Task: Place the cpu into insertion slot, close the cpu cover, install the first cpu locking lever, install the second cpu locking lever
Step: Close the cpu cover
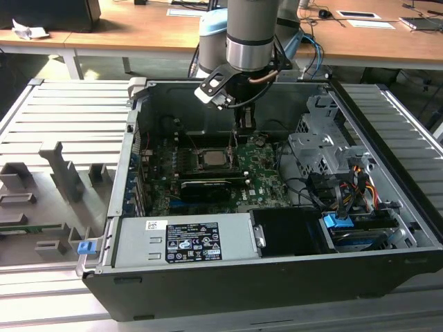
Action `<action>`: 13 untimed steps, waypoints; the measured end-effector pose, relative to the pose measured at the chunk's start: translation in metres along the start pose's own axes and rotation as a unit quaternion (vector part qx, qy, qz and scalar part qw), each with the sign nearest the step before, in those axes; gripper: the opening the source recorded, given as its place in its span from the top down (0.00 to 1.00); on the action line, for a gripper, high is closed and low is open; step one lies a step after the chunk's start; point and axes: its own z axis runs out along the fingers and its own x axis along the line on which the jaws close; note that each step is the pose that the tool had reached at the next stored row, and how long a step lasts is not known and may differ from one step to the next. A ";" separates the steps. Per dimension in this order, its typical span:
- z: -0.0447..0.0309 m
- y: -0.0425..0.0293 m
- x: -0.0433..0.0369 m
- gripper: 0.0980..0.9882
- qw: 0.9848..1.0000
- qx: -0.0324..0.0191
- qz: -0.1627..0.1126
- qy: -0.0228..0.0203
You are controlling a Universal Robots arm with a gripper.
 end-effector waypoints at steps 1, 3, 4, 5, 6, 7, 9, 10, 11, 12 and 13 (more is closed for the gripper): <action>0.0000 -0.0002 0.0000 0.99 1.000 0.000 0.000 0.000; 0.0000 -0.0008 0.0000 0.99 1.000 0.000 0.000 0.000; 0.0000 -0.0010 0.0000 0.99 1.000 0.000 0.000 0.000; 0.0000 -0.0013 0.0000 0.99 1.000 0.000 0.000 0.000; -0.0001 -0.0016 0.0000 0.99 1.000 0.000 0.000 0.000; 0.0000 -0.0017 0.0000 0.99 1.000 0.000 0.000 0.000; -0.0001 -0.0023 -0.0001 0.99 1.000 0.000 0.000 0.000; -0.0001 -0.0025 -0.0001 0.99 1.000 0.000 0.000 0.000; -0.0001 -0.0029 -0.0001 0.99 1.000 0.000 0.000 0.000; 0.0000 -0.0032 -0.0001 0.99 1.000 0.000 0.000 0.000; 0.0000 -0.0034 -0.0001 0.99 1.000 0.000 0.000 0.000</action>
